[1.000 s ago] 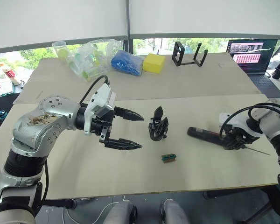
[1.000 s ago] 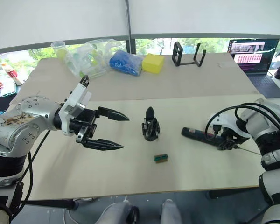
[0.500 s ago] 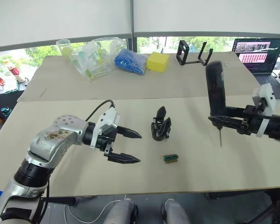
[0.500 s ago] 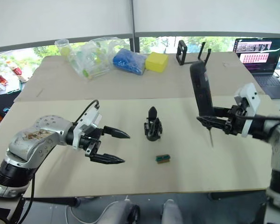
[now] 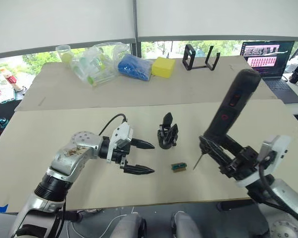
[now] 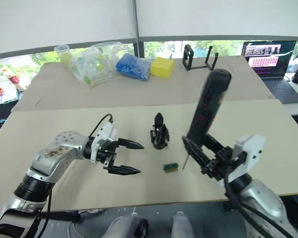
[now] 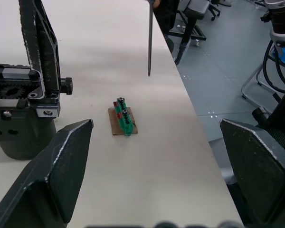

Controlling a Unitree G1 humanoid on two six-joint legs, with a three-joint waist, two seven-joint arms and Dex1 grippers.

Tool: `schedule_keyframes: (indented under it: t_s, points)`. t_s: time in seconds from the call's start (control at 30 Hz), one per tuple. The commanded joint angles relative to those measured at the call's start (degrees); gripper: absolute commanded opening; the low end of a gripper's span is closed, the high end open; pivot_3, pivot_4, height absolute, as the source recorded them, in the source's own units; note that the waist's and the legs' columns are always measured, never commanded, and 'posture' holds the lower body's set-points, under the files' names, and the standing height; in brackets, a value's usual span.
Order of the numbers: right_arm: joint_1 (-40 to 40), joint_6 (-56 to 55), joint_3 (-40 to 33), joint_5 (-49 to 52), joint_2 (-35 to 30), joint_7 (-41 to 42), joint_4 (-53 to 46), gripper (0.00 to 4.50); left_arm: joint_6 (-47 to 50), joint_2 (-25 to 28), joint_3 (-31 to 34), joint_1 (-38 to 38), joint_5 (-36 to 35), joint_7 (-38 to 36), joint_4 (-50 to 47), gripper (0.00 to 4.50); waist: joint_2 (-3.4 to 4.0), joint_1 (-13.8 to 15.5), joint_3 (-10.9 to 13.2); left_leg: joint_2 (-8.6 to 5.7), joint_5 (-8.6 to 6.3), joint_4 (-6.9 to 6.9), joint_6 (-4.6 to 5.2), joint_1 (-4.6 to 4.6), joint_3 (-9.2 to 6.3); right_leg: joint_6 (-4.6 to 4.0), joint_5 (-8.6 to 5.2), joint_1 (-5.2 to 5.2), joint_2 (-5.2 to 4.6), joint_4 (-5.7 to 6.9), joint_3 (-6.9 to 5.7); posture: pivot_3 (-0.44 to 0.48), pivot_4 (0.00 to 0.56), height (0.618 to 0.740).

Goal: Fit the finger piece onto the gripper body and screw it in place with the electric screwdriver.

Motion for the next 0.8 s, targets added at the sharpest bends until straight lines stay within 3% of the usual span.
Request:
schedule_keyframes:
  t_s: [0.03, 0.43, 0.8]
  points:
    - [-2.5, -5.4, 4.3, -1.3, -1.4, -1.7, -1.0, 1.91, -3.3, -0.9, -0.1, 0.3, 1.2, -0.5, 1.3, 4.50, -0.01, 0.0, 0.0, 0.00, 0.01, -0.03, -0.02, -0.02, 0.00, 0.00, 0.00, -0.01, 0.02, -0.01, 0.00, 0.000, 0.150, 0.740]
    - [-2.4, -15.2, 8.7, -4.8, -6.2, -1.8, 6.1, 1.91, -5.8, -1.8, 1.0, 2.6, 2.4, 0.2, 2.1, 4.50, -0.04, 0.1, 0.0, 0.02, 0.01, -0.06, -0.01, -0.02, 0.00, 0.00, 0.00, 0.00, 0.06, -0.06, -0.01, 0.000, 0.150, 0.740]
    - [2.4, -21.4, 10.2, -5.3, -8.8, 0.5, 9.0, 1.91, -4.4, -1.5, 1.3, 3.1, 2.4, 2.6, -0.7, 4.50, -0.06, 0.2, 0.0, 0.04, 0.00, -0.08, 0.00, -0.01, 0.00, 0.00, 0.00, 0.01, 0.06, -0.07, 0.01, 0.000, 0.150, 0.740]
